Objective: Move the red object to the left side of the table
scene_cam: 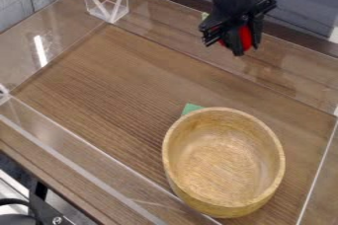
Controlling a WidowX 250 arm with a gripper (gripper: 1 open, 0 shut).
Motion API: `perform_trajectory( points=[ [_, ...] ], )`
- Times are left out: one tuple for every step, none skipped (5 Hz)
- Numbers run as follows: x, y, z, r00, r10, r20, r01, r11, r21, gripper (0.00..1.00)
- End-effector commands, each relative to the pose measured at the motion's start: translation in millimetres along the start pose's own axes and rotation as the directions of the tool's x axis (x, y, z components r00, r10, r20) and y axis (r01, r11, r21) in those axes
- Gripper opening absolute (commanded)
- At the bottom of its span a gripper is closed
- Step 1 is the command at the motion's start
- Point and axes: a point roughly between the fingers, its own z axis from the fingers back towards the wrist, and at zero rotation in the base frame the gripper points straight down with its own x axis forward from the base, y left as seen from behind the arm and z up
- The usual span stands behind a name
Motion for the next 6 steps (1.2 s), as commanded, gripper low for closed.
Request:
perform_trajectory(
  points=[
    [10.5, -14.5, 24.1, 0.998, -0.017, 0.054, 0.021, 0.997, -0.072, 0.00],
    [11.3, -15.4, 27.2, 0.998, -0.040, 0.057, 0.044, 0.996, -0.072, 0.00],
    [12.0, -17.2, 30.1, 0.996, -0.063, 0.060, 0.067, 0.995, -0.072, 0.00],
    [7.7, -18.8, 33.0, 0.996, -0.040, 0.078, 0.046, 0.996, -0.070, 0.00],
    [3.1, -21.1, 36.2, 0.995, -0.018, 0.094, 0.024, 0.997, -0.068, 0.00],
    [7.0, -16.7, 33.9, 0.992, 0.029, 0.121, -0.021, 0.998, -0.066, 0.00]
  ],
)
